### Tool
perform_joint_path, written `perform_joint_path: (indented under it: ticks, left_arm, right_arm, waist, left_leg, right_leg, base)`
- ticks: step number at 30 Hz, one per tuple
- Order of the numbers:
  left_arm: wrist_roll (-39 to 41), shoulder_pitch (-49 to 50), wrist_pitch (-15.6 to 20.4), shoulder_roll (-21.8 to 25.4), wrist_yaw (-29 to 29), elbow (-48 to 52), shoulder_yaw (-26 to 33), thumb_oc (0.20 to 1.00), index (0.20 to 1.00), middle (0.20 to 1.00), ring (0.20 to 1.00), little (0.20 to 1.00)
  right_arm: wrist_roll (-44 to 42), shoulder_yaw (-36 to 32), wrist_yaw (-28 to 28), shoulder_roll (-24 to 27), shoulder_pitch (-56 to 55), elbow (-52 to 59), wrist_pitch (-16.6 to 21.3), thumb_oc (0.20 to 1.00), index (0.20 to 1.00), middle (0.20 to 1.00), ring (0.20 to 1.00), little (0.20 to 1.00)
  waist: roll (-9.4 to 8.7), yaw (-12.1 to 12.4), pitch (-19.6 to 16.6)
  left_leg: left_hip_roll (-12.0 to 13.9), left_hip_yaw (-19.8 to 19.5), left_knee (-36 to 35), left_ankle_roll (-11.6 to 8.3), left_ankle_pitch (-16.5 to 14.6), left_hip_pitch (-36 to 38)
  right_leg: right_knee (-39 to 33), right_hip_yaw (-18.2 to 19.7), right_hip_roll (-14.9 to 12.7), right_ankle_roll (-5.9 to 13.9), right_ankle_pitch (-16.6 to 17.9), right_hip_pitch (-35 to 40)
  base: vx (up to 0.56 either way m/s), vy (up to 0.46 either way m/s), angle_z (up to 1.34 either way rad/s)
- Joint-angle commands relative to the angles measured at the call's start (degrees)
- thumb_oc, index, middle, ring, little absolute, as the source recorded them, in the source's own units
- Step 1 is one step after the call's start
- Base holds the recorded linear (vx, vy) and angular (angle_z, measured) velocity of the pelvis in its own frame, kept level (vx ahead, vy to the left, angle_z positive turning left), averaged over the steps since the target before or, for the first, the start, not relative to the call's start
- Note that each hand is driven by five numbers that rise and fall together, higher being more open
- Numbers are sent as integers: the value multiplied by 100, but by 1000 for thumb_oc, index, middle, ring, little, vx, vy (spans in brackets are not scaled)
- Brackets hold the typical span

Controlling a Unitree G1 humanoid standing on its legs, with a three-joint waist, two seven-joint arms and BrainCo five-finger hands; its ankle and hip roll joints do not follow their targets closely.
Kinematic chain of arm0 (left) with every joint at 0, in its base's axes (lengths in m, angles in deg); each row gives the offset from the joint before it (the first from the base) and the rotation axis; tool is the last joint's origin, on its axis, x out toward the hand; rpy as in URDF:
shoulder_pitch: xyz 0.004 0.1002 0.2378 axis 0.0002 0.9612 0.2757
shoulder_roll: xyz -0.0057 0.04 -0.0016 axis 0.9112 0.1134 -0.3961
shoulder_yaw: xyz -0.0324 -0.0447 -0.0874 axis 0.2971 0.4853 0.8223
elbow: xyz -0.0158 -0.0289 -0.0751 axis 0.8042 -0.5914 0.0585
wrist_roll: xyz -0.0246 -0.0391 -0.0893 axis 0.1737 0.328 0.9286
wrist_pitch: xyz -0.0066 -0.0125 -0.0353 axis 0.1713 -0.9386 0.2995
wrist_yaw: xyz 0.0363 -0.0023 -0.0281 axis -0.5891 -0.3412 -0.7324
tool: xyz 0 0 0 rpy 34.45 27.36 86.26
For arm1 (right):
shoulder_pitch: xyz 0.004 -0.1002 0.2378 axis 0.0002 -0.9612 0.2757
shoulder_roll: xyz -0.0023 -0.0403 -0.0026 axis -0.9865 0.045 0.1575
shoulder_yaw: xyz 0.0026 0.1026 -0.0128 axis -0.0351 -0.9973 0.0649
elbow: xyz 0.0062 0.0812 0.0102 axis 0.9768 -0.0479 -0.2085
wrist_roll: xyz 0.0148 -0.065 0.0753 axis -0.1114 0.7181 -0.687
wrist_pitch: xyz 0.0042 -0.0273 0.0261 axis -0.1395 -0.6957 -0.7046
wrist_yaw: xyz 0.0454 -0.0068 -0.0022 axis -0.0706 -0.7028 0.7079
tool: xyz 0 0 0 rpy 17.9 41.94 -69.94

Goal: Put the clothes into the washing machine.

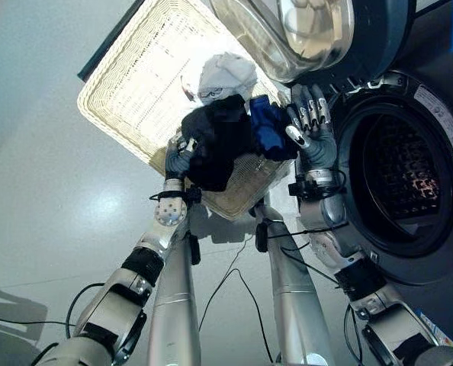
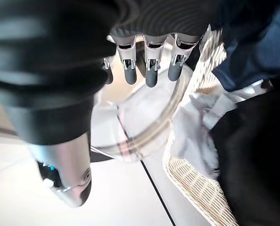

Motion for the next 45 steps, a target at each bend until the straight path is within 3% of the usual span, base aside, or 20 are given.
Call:
perform_joint_path:
  ticks: [1, 6, 15, 21, 25, 31, 38, 45]
  left_arm:
    - [474, -175, 810, -110, 582, 676, 181, 200, 200, 200, 200, 200]
    - [1043, -51, 968, -128, 1252, 1322, 300, 200, 200, 200, 200, 200]
    - [994, -79, 762, -5, 1832, 2105, 180, 200, 200, 200, 200, 200]
    - [1197, -208, 557, -7, 2301, 2376, 26, 200, 200, 200, 200, 200]
    - [1076, -298, 212, -31, 2538, 2638, -150, 200, 200, 200, 200, 200]
    - [659, -476, -137, -14, 2336, 2592, -364, 200, 200, 200, 200, 200]
    - [-348, -648, -395, 263, 1798, 2474, -617, 200, 200, 200, 200, 200]
    - [-817, -780, -233, 425, 2194, 2583, -839, 200, 200, 200, 200, 200]
  right_arm:
    - [-57, -270, 255, 133, -248, 788, -21, 1000, 1000, 1000, 1000, 1000]
    - [-214, -264, 700, 196, -277, 932, -375, 1000, 1000, 1000, 1000, 1000]
    - [-646, 9, 1522, 346, -177, 1121, -959, 1000, 1000, 1000, 1000, 1000]
    - [-721, 202, 1682, 344, 66, 1100, -1013, 1000, 1000, 1000, 1000, 1000]
    - [-731, 311, 1740, 306, 291, 1124, -946, 1000, 1000, 1000, 1000, 1000]
    - [-864, 396, 1796, 159, 556, 1127, -895, 1000, 1000, 1000, 1000, 1000]
    - [-1709, 449, 2117, 132, 758, 1384, -812, 1000, 1000, 1000, 1000, 1000]
    - [-2276, 536, 2227, 73, 785, 1462, -951, 1000, 1000, 1000, 1000, 1000]
  waist:
    - [164, -39, -48]
    - [202, -10, -48]
    - [228, 36, -48]
    - [268, 71, -48]
    - [318, 111, -48]
    - [344, 137, -48]
    - [348, 155, -48]
    - [358, 143, -48]
  left_leg:
    - [-432, 23, 661, 3, -687, -31]
    - [-429, 30, 665, 9, -685, -26]
    - [-436, 23, 647, 15, -654, -12]
    - [-449, 15, 659, 17, -642, -18]
    - [-474, -1, 652, 29, -639, -1]
    - [-495, -3, 662, 35, -639, 22]
    - [-485, 14, 670, 21, -637, 16]
    - [-457, 62, 647, 15, -615, 9]
  right_leg:
    - [-1572, -297, 181, 636, 1499, 275]
    - [-1564, -294, 170, 591, 1454, 293]
    - [-1607, -335, 146, 556, 1458, 334]
    - [-1617, -356, 128, 545, 1454, 340]
    - [-1628, -387, 112, 537, 1453, 358]
    - [-1631, -418, 107, 534, 1456, 385]
    - [-1657, -456, 91, 549, 1472, 382]
    - [-1681, -457, 92, 553, 1501, 355]
  base:
    - [2, 47, 5]
    - [-1, 21, 3]
    - [0, 0, 0]
    - [-3, -1, 1]
    - [0, 0, 0]
    - [0, 0, 0]
    - [0, 0, 0]
    - [0, 0, 0]
